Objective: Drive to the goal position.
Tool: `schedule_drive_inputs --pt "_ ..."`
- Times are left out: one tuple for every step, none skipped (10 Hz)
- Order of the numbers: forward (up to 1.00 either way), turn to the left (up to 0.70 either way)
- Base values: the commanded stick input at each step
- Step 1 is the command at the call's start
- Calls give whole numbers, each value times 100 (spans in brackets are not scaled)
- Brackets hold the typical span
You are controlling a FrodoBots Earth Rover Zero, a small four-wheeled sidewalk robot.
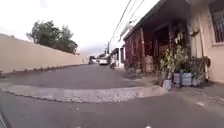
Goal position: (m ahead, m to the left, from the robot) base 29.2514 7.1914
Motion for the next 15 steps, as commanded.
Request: schedule_drive_inputs --pt "70 0" --pt "70 0" --pt "70 0" --pt "70 0" --pt "70 0" --pt "70 0" --pt "70 0" --pt "70 0" --pt "70 0" --pt "70 0" --pt "70 0" --pt "70 0" --pt "70 0" --pt "70 0" --pt "70 0"
